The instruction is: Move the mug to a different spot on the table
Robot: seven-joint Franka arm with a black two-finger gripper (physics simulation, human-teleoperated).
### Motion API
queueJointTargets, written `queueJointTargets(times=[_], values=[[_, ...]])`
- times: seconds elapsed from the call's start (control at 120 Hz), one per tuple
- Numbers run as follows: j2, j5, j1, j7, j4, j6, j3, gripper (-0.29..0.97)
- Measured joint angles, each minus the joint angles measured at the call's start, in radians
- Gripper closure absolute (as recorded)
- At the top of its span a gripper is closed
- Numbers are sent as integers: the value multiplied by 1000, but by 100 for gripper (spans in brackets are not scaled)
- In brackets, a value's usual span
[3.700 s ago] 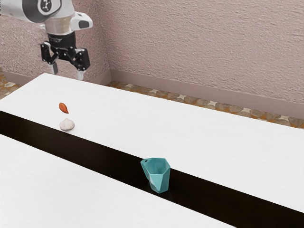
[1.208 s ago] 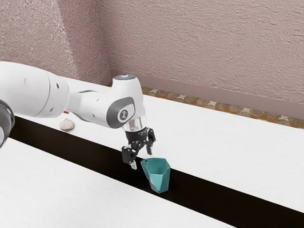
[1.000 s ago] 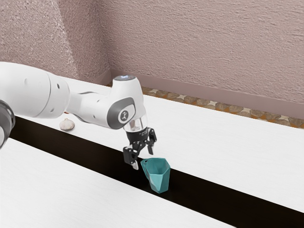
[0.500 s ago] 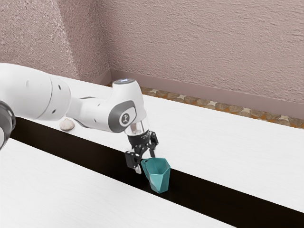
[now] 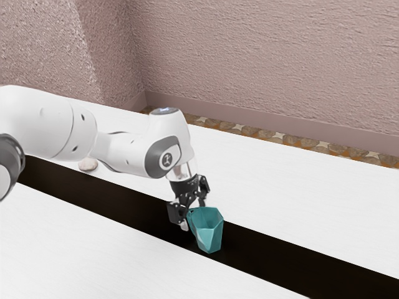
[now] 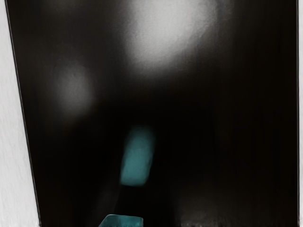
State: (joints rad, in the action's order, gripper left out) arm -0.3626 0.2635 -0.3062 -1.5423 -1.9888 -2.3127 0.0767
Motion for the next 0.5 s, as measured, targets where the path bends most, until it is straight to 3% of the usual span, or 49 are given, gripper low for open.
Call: queueJointTargets(times=[0.233,0.5], values=[[0,4,-1,-1,-6,-4,0,7],[4,-1,-15,0,-20,-1,0,46]])
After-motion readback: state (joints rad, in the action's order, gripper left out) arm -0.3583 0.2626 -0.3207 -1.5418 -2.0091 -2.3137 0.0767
